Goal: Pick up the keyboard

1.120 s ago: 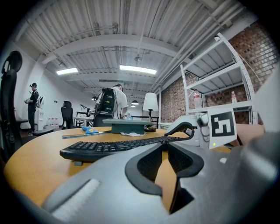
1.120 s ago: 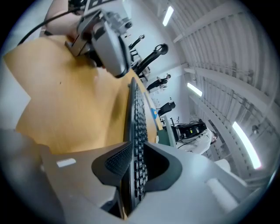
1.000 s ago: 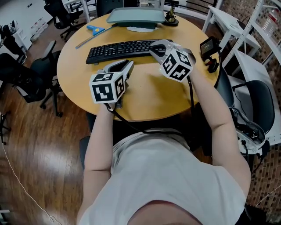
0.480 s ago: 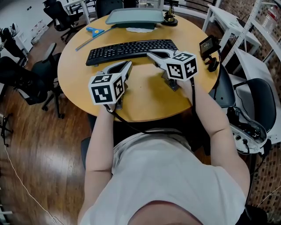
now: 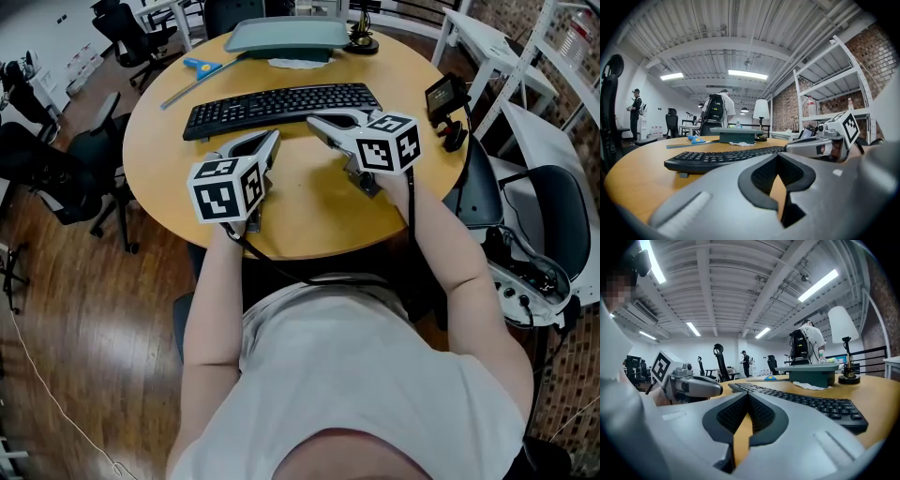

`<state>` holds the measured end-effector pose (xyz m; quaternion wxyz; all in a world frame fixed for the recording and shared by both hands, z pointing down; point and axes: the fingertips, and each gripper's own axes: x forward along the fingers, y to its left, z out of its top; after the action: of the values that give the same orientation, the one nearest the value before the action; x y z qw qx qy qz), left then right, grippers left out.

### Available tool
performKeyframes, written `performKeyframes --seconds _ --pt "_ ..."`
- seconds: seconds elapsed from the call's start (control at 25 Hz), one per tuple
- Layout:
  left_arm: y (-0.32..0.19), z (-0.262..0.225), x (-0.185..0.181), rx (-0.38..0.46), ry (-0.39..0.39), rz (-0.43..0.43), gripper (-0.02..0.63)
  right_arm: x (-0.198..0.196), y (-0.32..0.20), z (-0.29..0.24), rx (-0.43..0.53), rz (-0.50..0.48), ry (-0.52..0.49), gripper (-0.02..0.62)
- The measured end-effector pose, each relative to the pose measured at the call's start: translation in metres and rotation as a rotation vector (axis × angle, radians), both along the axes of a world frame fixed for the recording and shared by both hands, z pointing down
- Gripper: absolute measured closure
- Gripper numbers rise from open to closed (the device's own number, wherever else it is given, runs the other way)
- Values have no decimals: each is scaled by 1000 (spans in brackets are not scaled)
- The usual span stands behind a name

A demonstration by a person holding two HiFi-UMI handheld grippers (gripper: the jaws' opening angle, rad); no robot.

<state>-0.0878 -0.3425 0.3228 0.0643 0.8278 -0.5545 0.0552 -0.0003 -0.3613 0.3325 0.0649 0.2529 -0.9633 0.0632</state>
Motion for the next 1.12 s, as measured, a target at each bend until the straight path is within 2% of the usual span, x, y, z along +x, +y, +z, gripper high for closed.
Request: performKeyframes --seconds 1.12 --pt "0 -1 0 2 1 -1 284 -1 0 1 -4 -4 8 595"
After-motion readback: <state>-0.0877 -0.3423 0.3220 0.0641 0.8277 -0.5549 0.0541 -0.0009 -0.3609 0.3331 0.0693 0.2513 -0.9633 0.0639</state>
